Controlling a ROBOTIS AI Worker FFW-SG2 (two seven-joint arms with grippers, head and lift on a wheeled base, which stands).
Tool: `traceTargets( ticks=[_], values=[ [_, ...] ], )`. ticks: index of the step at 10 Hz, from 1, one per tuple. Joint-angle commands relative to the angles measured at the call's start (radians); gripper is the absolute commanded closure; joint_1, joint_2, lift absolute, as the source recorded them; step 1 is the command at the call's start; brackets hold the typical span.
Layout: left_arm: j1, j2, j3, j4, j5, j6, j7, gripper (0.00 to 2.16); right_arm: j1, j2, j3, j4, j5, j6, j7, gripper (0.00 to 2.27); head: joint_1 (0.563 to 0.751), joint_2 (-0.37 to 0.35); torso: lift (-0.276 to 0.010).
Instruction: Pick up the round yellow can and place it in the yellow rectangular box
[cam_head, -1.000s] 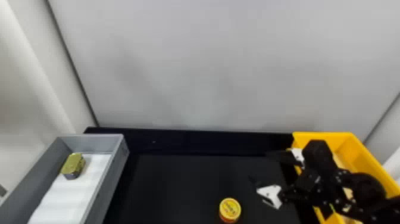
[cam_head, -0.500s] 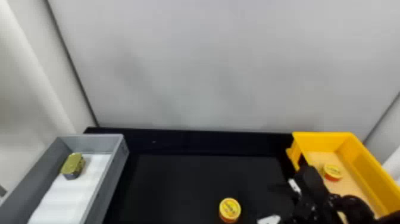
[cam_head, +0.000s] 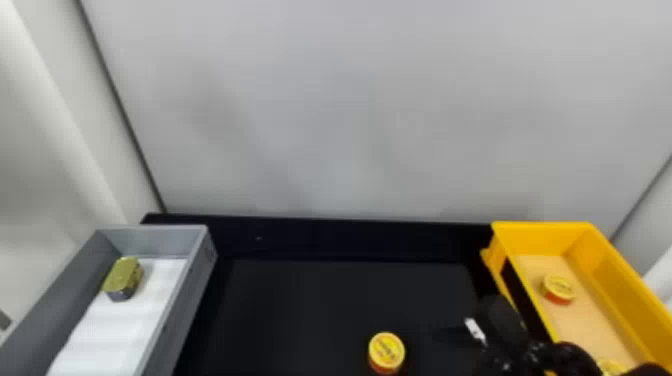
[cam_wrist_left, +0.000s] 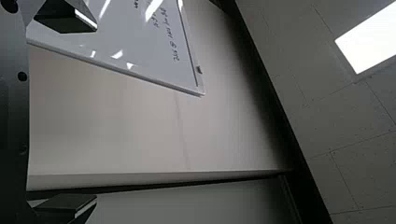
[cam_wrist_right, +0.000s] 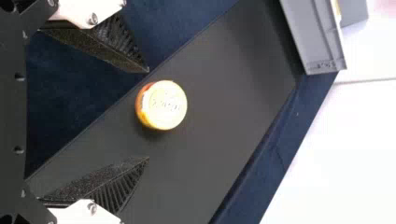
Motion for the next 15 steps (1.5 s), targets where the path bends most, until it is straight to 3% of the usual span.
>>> traceTargets(
  ticks=[1,5,9,15],
  values=[
    [-0.005,0.001,-0.002,0.0,-0.004,0.003,0.0,0.01,-0.006,-0.003,0.026,-0.005,-0.023,0.008,0.002,0.13,0.629,0.012,-0.055],
    [-0.008,0.001,-0.009,0.0,-0.008,0.003,0.0,0.01,-0.009,0.005,0.062,0.032,-0.025,0.01,-0.005,0.11,0.629,0.012,-0.055],
    [-0.006,-0.004,-0.014,0.0,-0.008,0.004,0.0,0.01,-0.061,0.036,0.082,0.123,-0.022,-0.026,-0.011,0.11,0.629,0.012,-0.055],
    [-0.005,-0.01,-0.011,-0.001,-0.006,-0.005,0.0,0.01,-0.121,0.048,0.109,0.183,-0.011,-0.012,-0.021,0.0,0.629,0.012,-0.055]
  ],
)
